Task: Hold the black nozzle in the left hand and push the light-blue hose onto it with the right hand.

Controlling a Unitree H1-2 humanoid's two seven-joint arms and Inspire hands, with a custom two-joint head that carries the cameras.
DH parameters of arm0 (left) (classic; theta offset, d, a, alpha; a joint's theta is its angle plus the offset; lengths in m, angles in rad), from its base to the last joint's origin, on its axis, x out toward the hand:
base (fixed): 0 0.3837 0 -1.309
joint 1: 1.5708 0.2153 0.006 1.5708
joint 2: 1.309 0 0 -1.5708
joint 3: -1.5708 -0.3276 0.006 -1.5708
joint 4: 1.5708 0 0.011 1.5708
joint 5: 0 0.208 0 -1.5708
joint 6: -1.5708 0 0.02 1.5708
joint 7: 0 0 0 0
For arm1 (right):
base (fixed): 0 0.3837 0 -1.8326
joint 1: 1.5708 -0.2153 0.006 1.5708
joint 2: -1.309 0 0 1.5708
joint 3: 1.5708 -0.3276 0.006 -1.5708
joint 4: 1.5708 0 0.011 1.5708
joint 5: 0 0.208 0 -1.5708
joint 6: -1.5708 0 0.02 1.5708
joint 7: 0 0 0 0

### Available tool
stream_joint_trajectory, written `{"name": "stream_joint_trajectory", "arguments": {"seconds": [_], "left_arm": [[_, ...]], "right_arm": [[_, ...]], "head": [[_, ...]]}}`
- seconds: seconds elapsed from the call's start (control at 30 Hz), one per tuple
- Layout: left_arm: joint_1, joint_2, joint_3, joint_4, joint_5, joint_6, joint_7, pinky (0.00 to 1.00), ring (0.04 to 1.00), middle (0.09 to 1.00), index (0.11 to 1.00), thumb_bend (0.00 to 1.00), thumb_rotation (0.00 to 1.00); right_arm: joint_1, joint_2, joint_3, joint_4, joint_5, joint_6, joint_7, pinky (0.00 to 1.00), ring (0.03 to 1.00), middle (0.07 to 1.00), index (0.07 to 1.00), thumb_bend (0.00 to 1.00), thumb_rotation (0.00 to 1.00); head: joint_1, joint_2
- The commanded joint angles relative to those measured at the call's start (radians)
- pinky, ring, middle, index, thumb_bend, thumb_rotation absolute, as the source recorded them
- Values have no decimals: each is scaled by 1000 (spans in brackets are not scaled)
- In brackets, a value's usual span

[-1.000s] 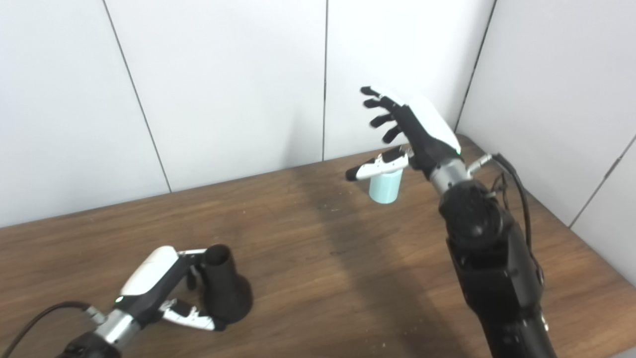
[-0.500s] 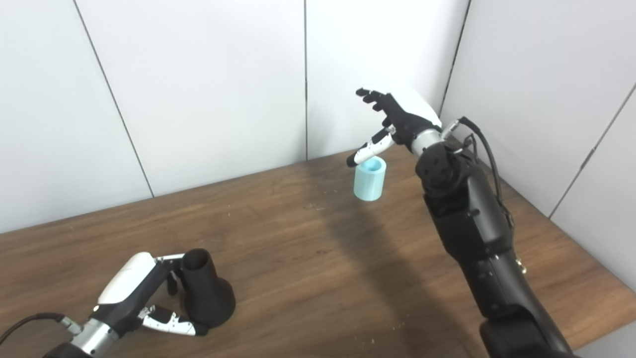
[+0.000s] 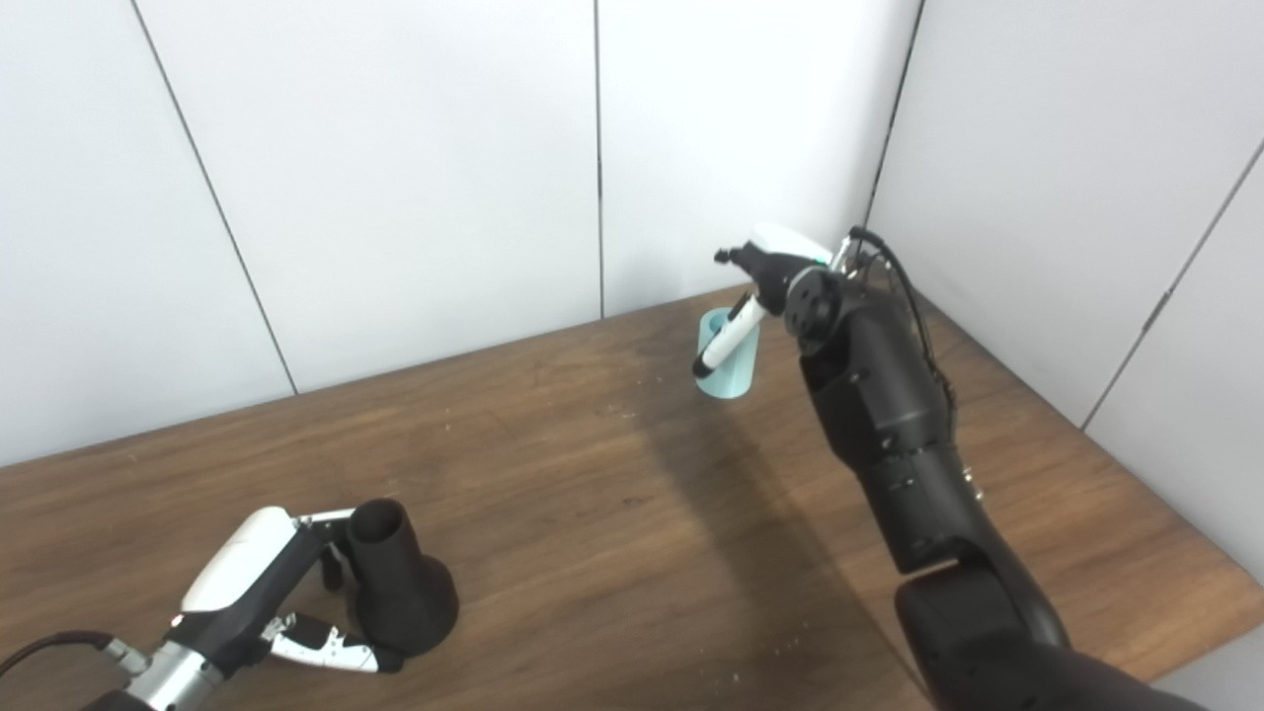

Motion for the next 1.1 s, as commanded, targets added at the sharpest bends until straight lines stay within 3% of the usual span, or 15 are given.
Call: {"name": "stream_joint_trajectory", "arguments": {"seconds": [0.0, 0.13, 0.33, 0.6, 1.07], "left_arm": [[51, 55, -11, 50, 47, 44, -64, 452, 468, 474, 488, 526, 0], [49, 55, -11, 51, 45, 45, -66, 456, 470, 477, 487, 526, 0], [50, 56, -11, 49, 48, 48, -67, 458, 470, 478, 486, 526, 0], [53, 55, -12, 47, 51, 52, -67, 462, 472, 477, 487, 526, 0], [59, 66, -9, 49, 45, 42, -70, 437, 454, 466, 492, 526, 0]], "right_arm": [[-70, -29, -3, -14, -18, 1, -21, 831, 975, 980, 943, 926, 212], [-65, -42, 25, -1, -7, 1, -42, 909, 985, 987, 940, 926, 212], [-55, -63, 57, 13, 2, 0, -63, 928, 981, 979, 935, 929, 212], [-53, -97, 117, 81, 71, -3, -130, 731, 859, 877, 887, 920, 171], [-29, -133, 189, 136, 185, -3, -245, 595, 716, 808, 819, 915, 133]], "head": [[0, 2], [-1, 2], [-1, 3], [-2, 3], [6, 11]]}}
